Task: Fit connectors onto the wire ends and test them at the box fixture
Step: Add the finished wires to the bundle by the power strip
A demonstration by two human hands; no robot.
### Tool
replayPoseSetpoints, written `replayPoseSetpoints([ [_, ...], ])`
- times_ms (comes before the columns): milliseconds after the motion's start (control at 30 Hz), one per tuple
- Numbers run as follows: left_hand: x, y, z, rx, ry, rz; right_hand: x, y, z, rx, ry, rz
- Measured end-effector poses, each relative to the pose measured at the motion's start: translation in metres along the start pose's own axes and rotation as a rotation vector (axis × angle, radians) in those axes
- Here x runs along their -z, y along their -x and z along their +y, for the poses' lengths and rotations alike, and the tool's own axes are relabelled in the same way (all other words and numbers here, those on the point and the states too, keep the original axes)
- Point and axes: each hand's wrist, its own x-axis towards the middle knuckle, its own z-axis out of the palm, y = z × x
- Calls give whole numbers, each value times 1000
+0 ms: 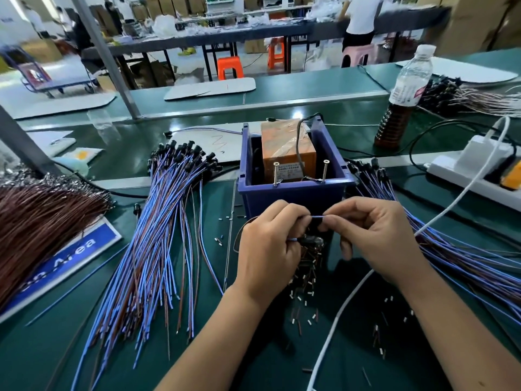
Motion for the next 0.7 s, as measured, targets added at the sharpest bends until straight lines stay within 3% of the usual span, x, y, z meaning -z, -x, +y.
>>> replayPoseSetpoints([
  [333, -3, 1, 1, 20, 91, -35, -3, 2, -5, 12, 58, -10],
  [700, -2, -1, 14, -75, 102, 60, 5, 2, -12, 52, -55, -51],
])
